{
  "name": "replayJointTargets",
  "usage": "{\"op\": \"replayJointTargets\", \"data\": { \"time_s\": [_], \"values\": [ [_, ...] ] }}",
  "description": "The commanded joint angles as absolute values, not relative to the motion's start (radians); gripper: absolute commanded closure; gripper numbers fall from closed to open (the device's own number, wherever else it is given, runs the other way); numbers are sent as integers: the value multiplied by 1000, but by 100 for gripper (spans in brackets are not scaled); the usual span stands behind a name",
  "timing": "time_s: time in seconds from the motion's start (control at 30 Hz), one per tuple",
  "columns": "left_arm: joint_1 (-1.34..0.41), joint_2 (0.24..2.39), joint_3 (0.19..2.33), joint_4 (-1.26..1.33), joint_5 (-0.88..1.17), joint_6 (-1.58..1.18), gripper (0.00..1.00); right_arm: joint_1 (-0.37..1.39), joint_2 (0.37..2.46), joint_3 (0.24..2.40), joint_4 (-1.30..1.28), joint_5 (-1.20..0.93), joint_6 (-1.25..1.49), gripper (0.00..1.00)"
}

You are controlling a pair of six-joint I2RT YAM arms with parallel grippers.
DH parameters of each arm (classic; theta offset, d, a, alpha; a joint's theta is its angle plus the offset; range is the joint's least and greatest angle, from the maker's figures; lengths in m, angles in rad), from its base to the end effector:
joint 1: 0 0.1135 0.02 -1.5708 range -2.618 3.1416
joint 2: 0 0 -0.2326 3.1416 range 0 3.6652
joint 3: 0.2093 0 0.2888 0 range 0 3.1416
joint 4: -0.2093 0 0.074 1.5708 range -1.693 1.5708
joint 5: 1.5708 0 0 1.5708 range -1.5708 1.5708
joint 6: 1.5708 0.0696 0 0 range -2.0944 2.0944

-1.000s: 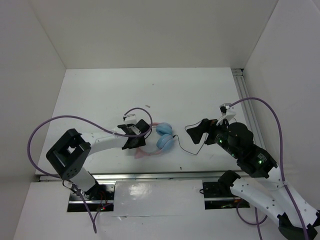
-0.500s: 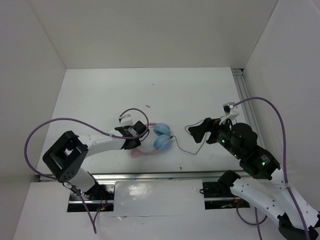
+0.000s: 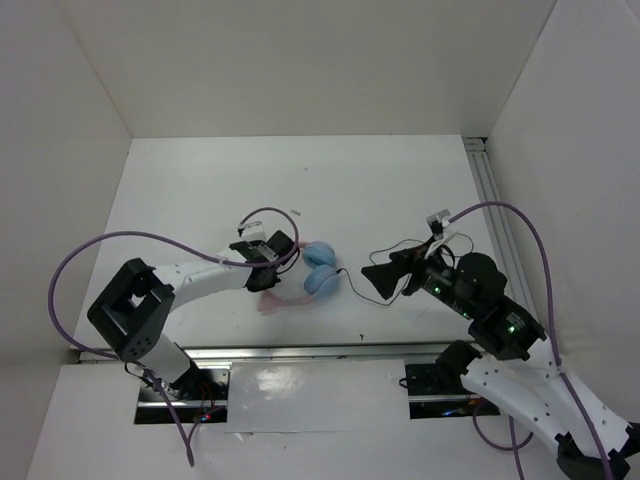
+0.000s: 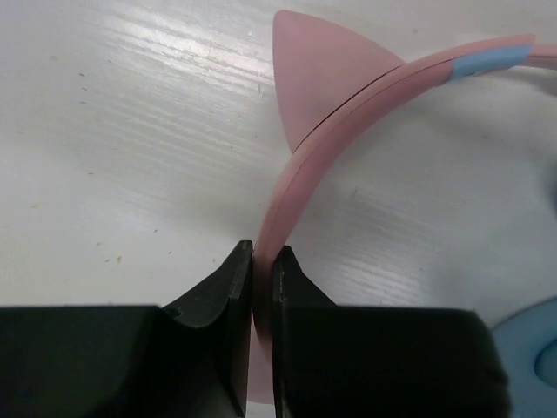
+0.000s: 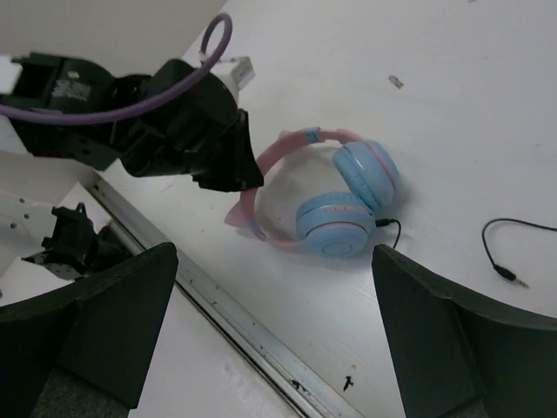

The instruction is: Wrap the headphones

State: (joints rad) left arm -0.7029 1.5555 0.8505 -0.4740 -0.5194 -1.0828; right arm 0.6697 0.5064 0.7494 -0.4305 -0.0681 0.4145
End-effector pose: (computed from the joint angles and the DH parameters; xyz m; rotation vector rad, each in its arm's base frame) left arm 0.2679 -0.1817 0.0845 -0.6012 2.4290 0.0302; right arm 0.1674 0.1386 0.3258 -0.2849 1.8141 0.8378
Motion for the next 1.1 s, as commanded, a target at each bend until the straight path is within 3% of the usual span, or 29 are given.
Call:
{"op": "replayJointTargets", "data": {
  "time_s": [0.0, 0.17, 0.3, 0.57, 0.83, 1.07],
  "values": [
    [-758, 1505, 1015, -814, -661, -1091, 100, 673, 509, 655, -200, -175, 371, 0],
    [-781, 1460, 1419, -1132, -765, -974, 100, 673, 615, 489, 267, -366, 293, 0],
    [-781, 1439, 1589, -1362, -831, -985, 100, 673, 649, 470, 383, -388, 201, 1],
    [-781, 1283, 1660, -1362, -786, -824, 100, 683, 640, 488, 396, -305, 115, 8],
    [-781, 1233, 1722, -1362, -723, -802, 100, 713, 825, 477, 489, -304, 84, 19],
    [-781, 1255, 1775, -1341, -693, -782, 100, 787, 877, 491, 511, -264, 66, 19]
  ]
}}
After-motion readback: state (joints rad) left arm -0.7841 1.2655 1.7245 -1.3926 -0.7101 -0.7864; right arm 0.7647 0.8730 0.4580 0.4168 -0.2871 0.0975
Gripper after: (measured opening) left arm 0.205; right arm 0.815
